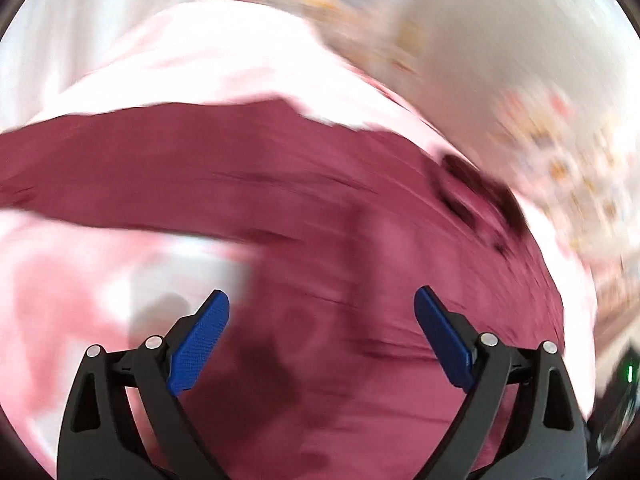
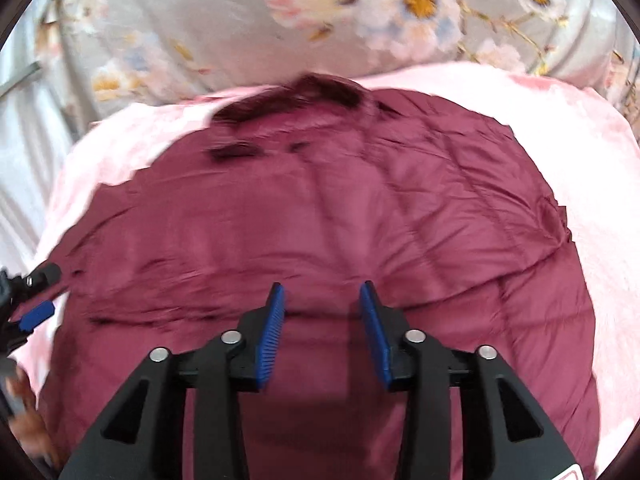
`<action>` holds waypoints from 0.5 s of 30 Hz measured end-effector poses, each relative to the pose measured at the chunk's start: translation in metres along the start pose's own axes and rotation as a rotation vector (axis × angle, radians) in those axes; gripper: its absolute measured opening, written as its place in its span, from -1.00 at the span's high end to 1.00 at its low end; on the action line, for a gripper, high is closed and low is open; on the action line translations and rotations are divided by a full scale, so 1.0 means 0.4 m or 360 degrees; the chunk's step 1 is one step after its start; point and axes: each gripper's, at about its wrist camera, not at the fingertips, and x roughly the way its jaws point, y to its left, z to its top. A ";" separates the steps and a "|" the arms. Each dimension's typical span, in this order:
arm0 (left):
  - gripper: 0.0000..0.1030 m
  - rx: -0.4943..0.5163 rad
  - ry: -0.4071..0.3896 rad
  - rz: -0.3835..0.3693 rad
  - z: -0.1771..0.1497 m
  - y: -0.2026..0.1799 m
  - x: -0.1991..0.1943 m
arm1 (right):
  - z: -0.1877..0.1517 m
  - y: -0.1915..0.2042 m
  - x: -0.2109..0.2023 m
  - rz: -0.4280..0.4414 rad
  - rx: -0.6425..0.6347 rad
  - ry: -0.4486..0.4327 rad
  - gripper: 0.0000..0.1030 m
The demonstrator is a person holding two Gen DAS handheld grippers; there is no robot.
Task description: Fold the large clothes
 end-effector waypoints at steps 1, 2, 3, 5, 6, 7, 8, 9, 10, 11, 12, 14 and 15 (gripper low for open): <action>-0.77 -0.0063 -0.0014 0.0058 0.019 0.065 -0.011 | -0.011 0.028 -0.009 0.0019 -0.0027 0.0000 0.21; -0.77 -0.0138 -0.0035 0.0130 0.041 0.143 -0.023 | -0.022 0.055 -0.017 0.0035 -0.0052 0.0001 0.21; -0.77 -0.0234 -0.0049 0.0227 0.062 0.231 -0.033 | -0.032 0.080 -0.021 0.0048 -0.0076 0.0002 0.20; -0.77 -0.0364 -0.0054 0.0316 0.083 0.344 -0.042 | -0.044 0.114 -0.024 0.0064 -0.0108 0.0010 0.17; -0.76 -0.0450 -0.0058 0.0357 0.095 0.414 -0.048 | -0.046 0.136 -0.022 0.0076 -0.0129 0.0017 0.16; -0.75 -0.0518 -0.0064 0.0394 0.104 0.469 -0.053 | -0.044 0.156 -0.017 0.0076 -0.0153 0.0020 0.16; -0.75 -0.0573 -0.0072 0.0423 0.111 0.513 -0.056 | -0.038 0.176 -0.009 0.0069 -0.0178 0.0021 0.16; -0.69 -0.0635 -0.0074 0.0446 0.117 0.559 -0.058 | -0.030 0.193 -0.001 0.0061 -0.0198 0.0021 0.16; -0.65 -0.0686 -0.0082 0.0420 0.120 0.593 -0.062 | -0.027 0.208 0.007 0.0055 -0.0211 0.0017 0.16; -0.65 -0.0732 -0.0104 0.0362 0.126 0.617 -0.067 | -0.024 0.219 0.013 0.0052 -0.0218 0.0016 0.16; -0.63 -0.0753 -0.0115 0.0348 0.130 0.623 -0.068 | -0.021 0.234 0.028 0.0048 -0.0225 0.0024 0.16; -0.40 -0.0767 -0.0125 0.0346 0.137 0.625 -0.065 | -0.024 0.251 0.050 0.0050 -0.0222 0.0047 0.16; -0.10 -0.0744 -0.0106 0.0353 0.146 0.619 -0.054 | -0.028 0.253 0.057 0.0045 -0.0221 0.0059 0.16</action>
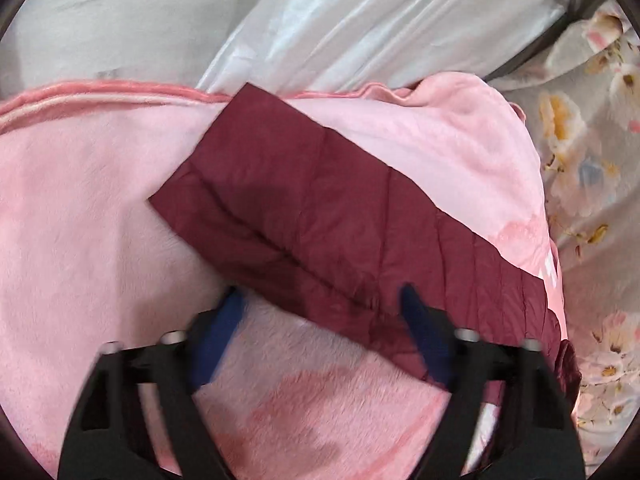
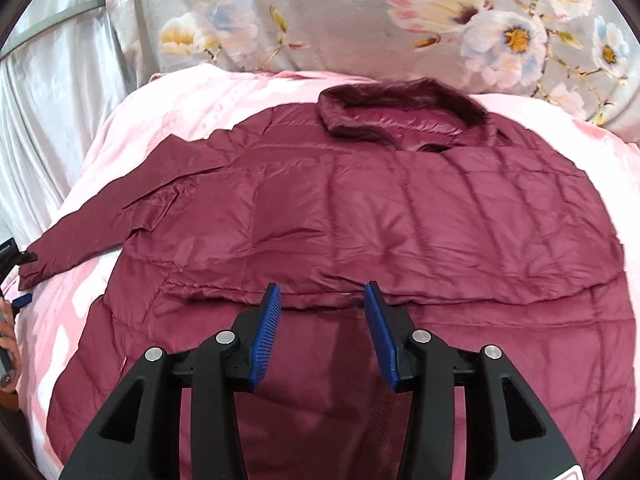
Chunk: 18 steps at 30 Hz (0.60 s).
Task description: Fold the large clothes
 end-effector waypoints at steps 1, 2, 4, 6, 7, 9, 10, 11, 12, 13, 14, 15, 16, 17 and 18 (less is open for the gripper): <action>0.14 0.0022 0.0011 0.0017 0.004 -0.012 0.007 | -0.005 0.003 0.007 -0.0008 -0.0002 0.0012 0.15; 0.32 0.0036 0.0011 0.0018 0.004 -0.019 0.009 | -0.011 0.004 0.013 -0.0019 -0.0003 0.0019 0.15; 0.90 0.0059 0.0048 -0.0040 0.004 -0.050 0.017 | -0.013 -0.005 0.012 -0.0007 0.0021 0.0018 0.15; 0.93 0.0111 0.0030 -0.0073 0.005 -0.089 0.003 | -0.012 -0.018 0.002 -0.0003 0.0053 0.0004 0.15; 0.95 0.0149 0.0002 -0.0087 0.001 -0.109 -0.012 | -0.011 -0.022 -0.005 -0.0001 0.0061 -0.0003 0.15; 0.96 0.0273 -0.0082 -0.0134 -0.016 -0.186 -0.061 | -0.013 -0.033 -0.027 -0.0001 0.0071 -0.0033 0.14; 0.96 0.0320 -0.0107 -0.0168 -0.024 -0.219 -0.080 | -0.017 -0.038 -0.042 -0.0009 0.0071 -0.0054 0.12; 0.97 0.0374 -0.0132 -0.0213 -0.034 -0.259 -0.104 | -0.022 -0.044 -0.056 -0.0019 0.0068 -0.0071 0.10; 0.97 0.0457 -0.0160 -0.0271 -0.053 -0.321 -0.138 | -0.028 -0.051 -0.070 -0.0030 0.0066 -0.0085 0.06; 0.97 0.0516 -0.0176 -0.0313 -0.068 -0.366 -0.161 | -0.032 -0.058 -0.080 -0.0037 0.0066 -0.0094 0.04; 0.97 0.0560 -0.0184 -0.0348 -0.077 -0.402 -0.176 | -0.042 -0.070 -0.097 -0.0048 0.0066 -0.0105 0.04; 0.97 0.0638 -0.0194 -0.0411 -0.098 -0.460 -0.206 | -0.050 -0.083 -0.111 -0.0061 0.0069 -0.0113 0.04; 0.97 0.0695 -0.0200 -0.0459 -0.122 -0.499 -0.232 | -0.060 -0.095 -0.124 -0.0074 0.0074 -0.0121 0.02; 0.97 0.0780 -0.0203 -0.0525 -0.157 -0.565 -0.262 | -0.068 -0.106 -0.134 -0.0086 0.0077 -0.0126 0.01; 0.97 0.0835 -0.0200 -0.0566 -0.184 -0.604 -0.279 | -0.080 -0.124 -0.148 -0.0111 0.0085 -0.0131 -0.01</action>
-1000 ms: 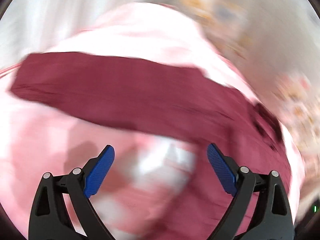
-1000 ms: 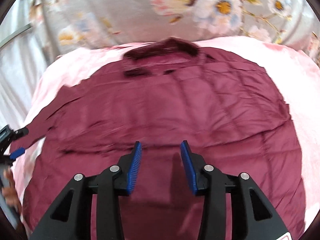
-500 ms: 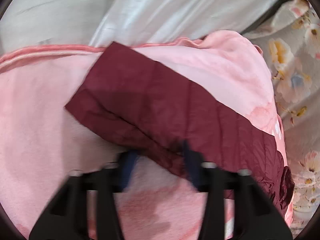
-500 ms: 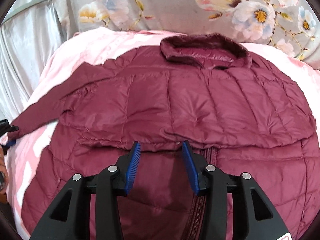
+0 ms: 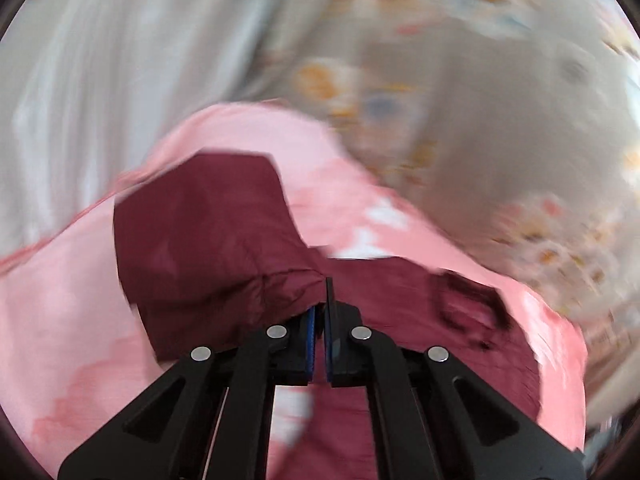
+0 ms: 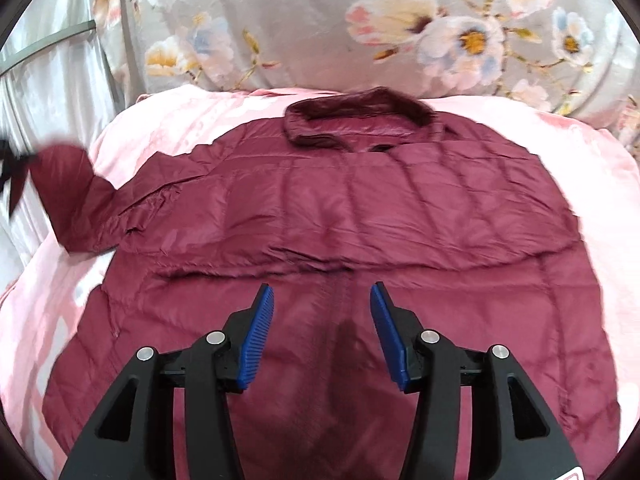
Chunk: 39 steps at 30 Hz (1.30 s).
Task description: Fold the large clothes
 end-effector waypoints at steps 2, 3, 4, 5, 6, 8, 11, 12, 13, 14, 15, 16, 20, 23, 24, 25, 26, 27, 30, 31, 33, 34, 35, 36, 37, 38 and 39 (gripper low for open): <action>0.96 0.0104 0.0018 -0.0092 -0.013 -0.108 0.001 | -0.020 -0.043 -0.024 -0.0056 0.0019 -0.0004 -0.01; 0.96 0.0171 0.0035 -0.0148 -0.030 -0.180 0.005 | -0.028 -0.063 -0.034 -0.0071 0.0032 -0.0004 -0.01; 0.96 0.0215 0.0050 -0.0186 -0.046 -0.230 0.009 | -0.036 -0.083 -0.041 -0.0079 0.0050 -0.0003 -0.02; 0.96 0.0258 0.0071 -0.0222 -0.063 -0.279 0.016 | -0.045 -0.114 -0.053 -0.0089 0.0084 0.0000 -0.01; 0.96 0.0310 0.0103 -0.0264 -0.092 -0.341 0.028 | -0.052 -0.136 -0.061 -0.0093 0.0109 -0.0002 -0.02; 0.97 0.0377 0.0158 -0.0315 -0.143 -0.422 0.047 | -0.062 -0.179 -0.077 -0.0102 0.0160 -0.0006 -0.02; 0.97 0.0476 0.0269 -0.0370 -0.229 -0.544 0.101 | -0.081 -0.255 -0.104 -0.0123 0.0247 -0.0023 -0.02; 0.97 0.0506 0.0310 -0.0382 -0.262 -0.582 0.124 | -0.086 -0.274 -0.110 -0.0131 0.0267 -0.0024 -0.02; 0.97 0.0534 0.0347 -0.0383 -0.293 -0.614 0.147 | -0.091 -0.290 -0.112 -0.0138 0.0284 -0.0023 -0.02; 0.97 0.0555 0.0374 -0.0383 -0.321 -0.633 0.161 | -0.093 -0.303 -0.114 -0.0144 0.0298 -0.0021 -0.02; 0.96 0.0580 0.0421 -0.0373 -0.355 -0.661 0.186 | -0.099 -0.323 -0.117 -0.0153 0.0320 -0.0018 -0.02; 0.93 0.0591 0.0469 -0.0348 -0.387 -0.680 0.213 | -0.105 -0.341 -0.119 -0.0160 0.0342 -0.0015 -0.02; 0.63 0.0544 0.0669 -0.0329 -0.471 -0.677 0.291 | -0.113 -0.386 -0.121 -0.0158 0.0406 -0.0006 -0.02; 0.10 0.0382 0.0738 -0.0494 -0.461 -0.630 0.275 | -0.092 -0.410 -0.125 -0.0105 0.0447 -0.0020 -0.02; -0.21 0.0321 0.0709 -0.0552 -0.441 -0.603 0.255 | -0.072 -0.413 -0.122 -0.0070 0.0449 -0.0025 -0.07; -0.55 0.0280 0.0675 -0.0594 -0.421 -0.580 0.233 | -0.062 -0.413 -0.121 -0.0047 0.0449 -0.0032 -0.13; -0.68 0.0245 0.0639 -0.0624 -0.397 -0.556 0.212 | -0.047 -0.411 -0.118 -0.0017 0.0449 -0.0042 -0.15; -0.82 0.0206 0.0564 -0.0640 -0.362 -0.510 0.181 | -0.026 -0.404 -0.111 0.0023 0.0447 -0.0048 -0.20; -0.82 0.0181 0.0433 -0.0497 -0.289 -0.417 0.149 | 0.033 -0.382 -0.075 0.0144 0.0457 -0.0033 -0.25; -0.82 0.0149 0.0418 -0.0480 -0.271 -0.381 0.147 | 0.055 -0.373 -0.057 0.0191 0.0468 -0.0025 -0.25; -0.82 0.0074 0.0420 -0.0371 -0.235 -0.296 0.162 | 0.087 -0.351 -0.024 0.0214 0.0455 -0.0011 -0.26; -0.82 0.0039 0.0431 -0.0312 -0.222 -0.261 0.174 | 0.098 -0.336 -0.010 0.0206 0.0439 0.0000 -0.26; -0.82 -0.0003 0.0441 -0.0260 -0.212 -0.228 0.190 | 0.109 -0.315 0.006 0.0206 0.0415 0.0014 -0.26; -0.81 -0.0058 0.0460 -0.0208 -0.206 -0.185 0.211 | 0.115 -0.293 0.019 0.0213 0.0392 0.0028 -0.26; -0.80 -0.0095 0.0482 -0.0158 -0.203 -0.152 0.229 | 0.118 -0.270 0.029 0.0212 0.0363 0.0039 -0.28; -0.80 -0.0136 0.0512 -0.0107 -0.205 -0.120 0.257 | 0.118 -0.250 0.037 0.0208 0.0328 0.0047 -0.31; -0.78 -0.0149 0.0534 -0.0083 -0.210 -0.104 0.276 | 0.120 -0.212 0.054 0.0197 0.0250 0.0063 -0.41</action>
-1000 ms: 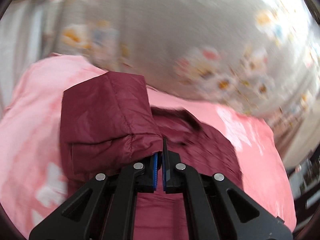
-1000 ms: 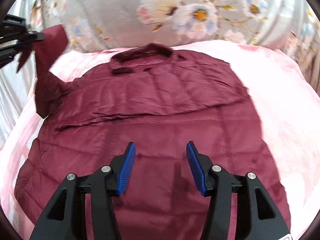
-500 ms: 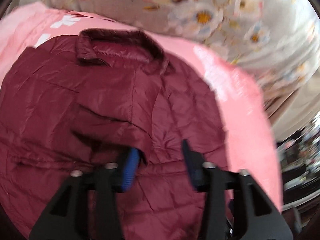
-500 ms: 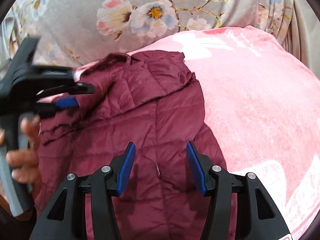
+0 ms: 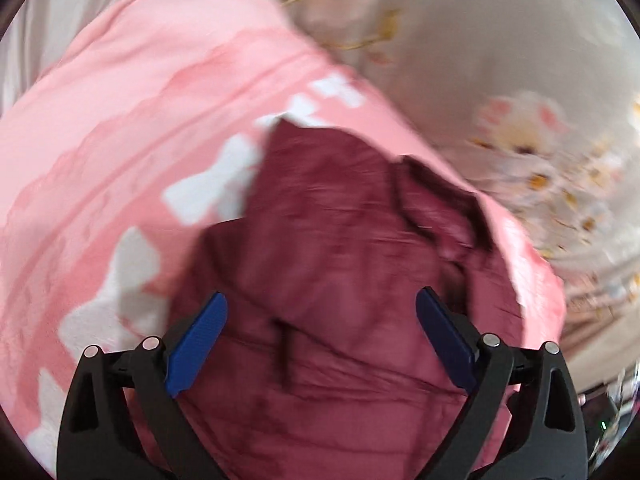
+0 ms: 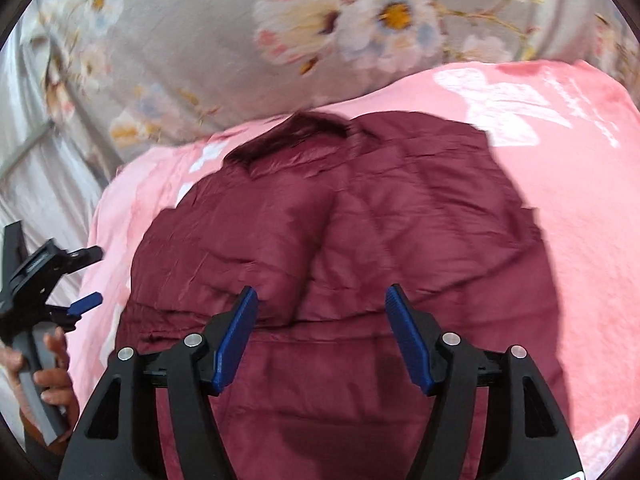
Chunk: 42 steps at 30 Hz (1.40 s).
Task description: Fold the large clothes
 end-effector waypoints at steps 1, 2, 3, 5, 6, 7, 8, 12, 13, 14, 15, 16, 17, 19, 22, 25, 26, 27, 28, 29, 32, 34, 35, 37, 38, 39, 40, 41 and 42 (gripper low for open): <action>-0.75 -0.0005 0.0018 0.0039 0.004 0.011 0.021 | -0.004 0.033 0.025 -0.0022 -0.0084 0.0012 -0.42; -0.72 -0.0004 0.0033 0.0082 0.003 0.020 0.042 | -0.009 0.049 0.039 -0.0047 -0.0129 0.0018 -0.42; -0.68 0.0003 0.0065 0.0135 -0.001 0.034 0.073 | -0.013 0.072 0.073 -0.0133 -0.0206 0.0029 -0.40; -0.60 0.0015 0.0093 0.0179 -0.004 0.047 0.102 | -0.009 0.071 0.099 -0.0324 -0.0260 -0.0010 -0.32; -0.57 0.0029 0.0109 0.0216 -0.007 0.056 0.118 | -0.004 0.054 0.095 -0.0422 -0.0236 -0.0054 -0.31; -0.57 0.0038 0.0104 0.0226 -0.012 0.059 0.120 | 0.005 0.022 0.081 -0.0517 -0.0166 -0.0105 -0.31; -0.57 0.0050 0.0086 0.0235 -0.013 0.061 0.123 | 0.012 -0.027 0.057 -0.0552 -0.0040 -0.0145 -0.32; -0.57 0.0130 0.0072 0.0284 -0.025 0.051 0.123 | -0.004 -0.169 -0.017 -0.0508 0.0353 -0.0180 -0.37; -0.57 0.0124 0.0076 0.0287 -0.023 0.052 0.121 | -0.007 -0.182 -0.026 -0.0473 0.0366 -0.0171 -0.37; -0.57 0.0105 0.0076 0.0279 -0.022 0.053 0.114 | -0.007 -0.186 -0.031 -0.0446 0.0362 -0.0160 -0.37; -0.57 0.0063 0.0068 0.0244 -0.016 0.055 0.102 | -0.005 -0.186 -0.036 -0.0421 0.0342 -0.0152 -0.37; -0.57 0.0018 0.0064 0.0207 -0.009 0.055 0.091 | 0.000 -0.183 -0.039 -0.0396 0.0312 -0.0153 -0.37; -0.57 -0.0009 0.0063 0.0177 -0.005 0.051 0.084 | 0.006 -0.182 -0.041 -0.0376 0.0294 -0.0162 -0.37; -0.57 -0.0052 0.0088 0.0106 0.010 0.040 0.080 | 0.020 -0.197 -0.033 -0.0342 0.0305 -0.0165 -0.37; -0.57 -0.0108 0.0192 0.0060 0.023 0.026 0.112 | 0.037 -0.237 -0.010 -0.0293 0.0392 -0.0127 -0.37; -0.57 -0.0157 0.0260 0.0045 0.017 0.025 0.139 | 0.037 -0.271 0.005 -0.0303 0.0451 -0.0093 -0.37; -0.53 -0.0160 0.0257 0.0042 0.015 0.025 0.138 | 0.033 -0.283 0.009 -0.0308 0.0469 -0.0083 -0.37; -0.32 -0.0168 0.0236 0.0045 0.014 0.025 0.135 | 0.033 -0.294 0.017 -0.0299 0.0479 -0.0070 -0.28; -0.15 -0.0171 0.0223 0.0057 0.014 0.025 0.134 | 0.033 -0.296 0.027 -0.0287 0.0481 -0.0048 0.00; 0.22 -0.0174 0.0216 0.0072 0.015 0.026 0.134 | 0.037 -0.298 0.038 -0.0278 0.0476 -0.0023 0.17; 0.88 -0.0199 0.0188 0.0083 0.027 0.033 0.126 | 0.059 -0.267 0.043 -0.0229 0.0390 -0.0008 0.79; 0.91 -0.0189 0.0096 0.0110 0.041 0.035 0.098 | 0.089 -0.208 0.006 -0.0203 0.0247 -0.0124 0.83; 0.91 -0.0170 0.0040 0.0143 0.046 0.034 0.082 | 0.101 -0.178 -0.014 -0.0198 0.0168 -0.0187 0.83; 0.91 -0.0129 -0.0062 0.0218 0.055 0.037 0.054 | 0.111 -0.139 -0.031 -0.0216 0.0066 -0.0256 0.83; 0.91 -0.0109 -0.0071 0.0241 0.056 0.039 0.052 | 0.107 -0.130 -0.020 -0.0249 0.0029 -0.0243 0.83; 0.91 -0.0099 -0.0062 0.0267 0.056 0.045 0.058 | 0.102 -0.132 -0.004 -0.0268 0.0021 -0.0219 0.84; 0.91 -0.0094 -0.0040 0.0281 0.054 0.053 0.070 | 0.092 -0.140 0.021 -0.0284 0.0026 -0.0176 0.84; 0.91 -0.0086 -0.0013 0.0299 0.049 0.060 0.086 | 0.084 -0.149 0.042 -0.0295 0.0037 -0.0139 0.84; 0.91 -0.0079 0.0011 0.0321 0.042 0.067 0.102 | 0.070 -0.160 0.068 -0.0306 0.0055 -0.0089 0.84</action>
